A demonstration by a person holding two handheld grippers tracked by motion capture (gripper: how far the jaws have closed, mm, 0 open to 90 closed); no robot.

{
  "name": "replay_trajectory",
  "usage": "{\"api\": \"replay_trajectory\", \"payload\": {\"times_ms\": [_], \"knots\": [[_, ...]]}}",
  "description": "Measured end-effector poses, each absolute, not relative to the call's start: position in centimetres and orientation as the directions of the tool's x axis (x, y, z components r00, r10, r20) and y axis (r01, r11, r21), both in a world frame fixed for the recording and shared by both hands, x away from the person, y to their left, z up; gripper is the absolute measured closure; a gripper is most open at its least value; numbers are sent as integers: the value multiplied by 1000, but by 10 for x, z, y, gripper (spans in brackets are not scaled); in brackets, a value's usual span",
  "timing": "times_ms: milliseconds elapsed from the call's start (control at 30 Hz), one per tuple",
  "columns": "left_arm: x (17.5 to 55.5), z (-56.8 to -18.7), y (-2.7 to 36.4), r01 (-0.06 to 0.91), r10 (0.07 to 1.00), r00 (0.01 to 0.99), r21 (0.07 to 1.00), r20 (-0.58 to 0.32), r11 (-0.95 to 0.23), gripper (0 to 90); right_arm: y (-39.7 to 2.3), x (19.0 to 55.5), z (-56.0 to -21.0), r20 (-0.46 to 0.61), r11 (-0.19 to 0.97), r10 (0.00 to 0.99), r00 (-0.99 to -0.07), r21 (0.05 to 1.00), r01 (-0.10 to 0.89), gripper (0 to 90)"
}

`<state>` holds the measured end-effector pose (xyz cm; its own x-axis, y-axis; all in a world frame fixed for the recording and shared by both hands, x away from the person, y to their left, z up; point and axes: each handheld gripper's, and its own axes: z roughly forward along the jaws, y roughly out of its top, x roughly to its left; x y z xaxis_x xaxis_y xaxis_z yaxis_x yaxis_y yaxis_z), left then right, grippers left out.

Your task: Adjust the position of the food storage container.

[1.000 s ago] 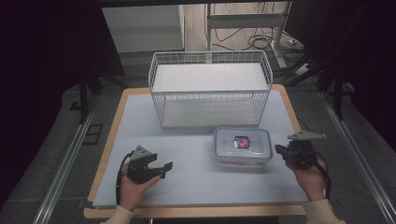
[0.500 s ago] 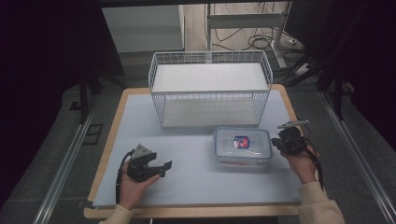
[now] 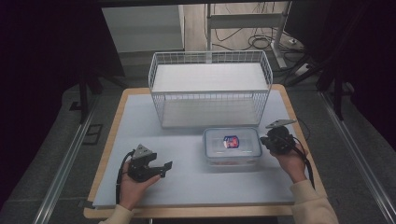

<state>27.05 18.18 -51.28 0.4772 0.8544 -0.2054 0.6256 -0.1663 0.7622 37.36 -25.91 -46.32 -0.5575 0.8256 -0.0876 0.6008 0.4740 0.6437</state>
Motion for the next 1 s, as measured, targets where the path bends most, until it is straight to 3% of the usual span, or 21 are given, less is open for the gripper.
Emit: {"api": "replay_trajectory", "payload": {"times_ms": [667, 1000], "knots": [[271, -514, 185, 630, 859, 468, 760, -207, -160, 245, -213, 363, -470, -47, 494, 777, -628, 663, 562, 896], [270, -514, 184, 632, 856, 471, 759, -212, -159, 245, -215, 362, -470, -13, 482, 758, -652, 684, 547, 895]]}}
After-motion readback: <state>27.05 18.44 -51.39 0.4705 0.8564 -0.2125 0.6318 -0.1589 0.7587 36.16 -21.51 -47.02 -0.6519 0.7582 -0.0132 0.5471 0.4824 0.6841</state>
